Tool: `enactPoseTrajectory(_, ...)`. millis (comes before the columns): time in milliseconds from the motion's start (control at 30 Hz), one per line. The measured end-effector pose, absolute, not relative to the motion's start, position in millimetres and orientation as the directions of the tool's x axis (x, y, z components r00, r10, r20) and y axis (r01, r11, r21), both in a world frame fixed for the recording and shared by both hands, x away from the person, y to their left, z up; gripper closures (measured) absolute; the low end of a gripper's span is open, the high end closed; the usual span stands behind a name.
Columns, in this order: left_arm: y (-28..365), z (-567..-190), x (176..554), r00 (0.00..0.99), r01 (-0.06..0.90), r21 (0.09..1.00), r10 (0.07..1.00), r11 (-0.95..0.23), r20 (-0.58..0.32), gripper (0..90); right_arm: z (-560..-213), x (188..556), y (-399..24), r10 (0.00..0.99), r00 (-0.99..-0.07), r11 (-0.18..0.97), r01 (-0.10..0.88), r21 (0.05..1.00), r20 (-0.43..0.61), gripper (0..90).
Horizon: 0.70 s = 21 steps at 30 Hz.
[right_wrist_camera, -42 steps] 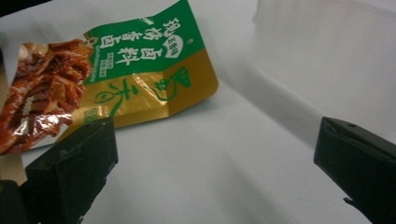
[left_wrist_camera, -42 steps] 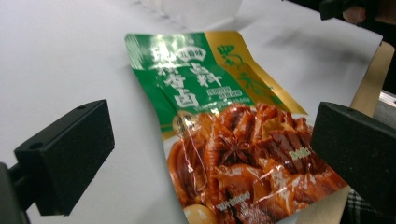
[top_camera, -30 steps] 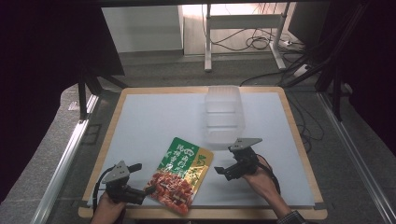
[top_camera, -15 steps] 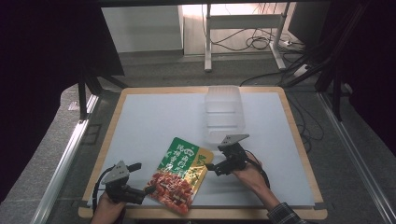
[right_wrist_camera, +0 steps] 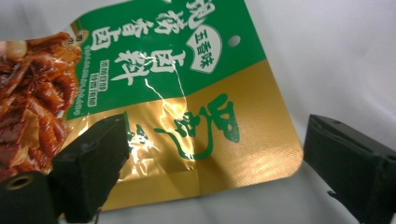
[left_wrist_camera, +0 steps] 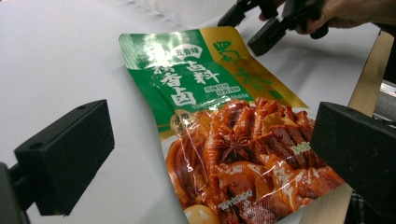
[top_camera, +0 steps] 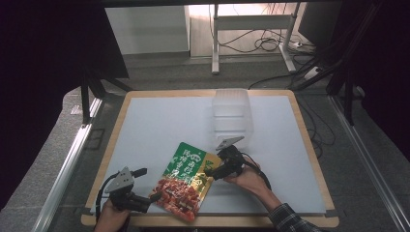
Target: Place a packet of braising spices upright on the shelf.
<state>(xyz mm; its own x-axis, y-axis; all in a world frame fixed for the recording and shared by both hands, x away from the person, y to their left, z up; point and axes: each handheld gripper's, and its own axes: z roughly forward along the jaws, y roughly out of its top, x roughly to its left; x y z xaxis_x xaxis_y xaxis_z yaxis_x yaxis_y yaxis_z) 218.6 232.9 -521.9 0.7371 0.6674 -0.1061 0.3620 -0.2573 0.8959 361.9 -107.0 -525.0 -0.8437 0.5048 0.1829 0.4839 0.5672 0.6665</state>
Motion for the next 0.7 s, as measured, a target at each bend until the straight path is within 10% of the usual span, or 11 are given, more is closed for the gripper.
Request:
enactPoseTrajectory(467,234,-522,219,0.733,0.355,0.899,0.674,-0.256,-0.098,0.0,-503,361,-92,0.453,-0.883,0.611,0.406,0.68,0.12,52.1)
enactPoseTrajectory(700,234,-522,219,0.729,0.359,0.895,0.678,-0.266,-0.091,0.0,-498,363,-84,0.419,-0.902,0.65,0.38,0.658,0.107,55.7)
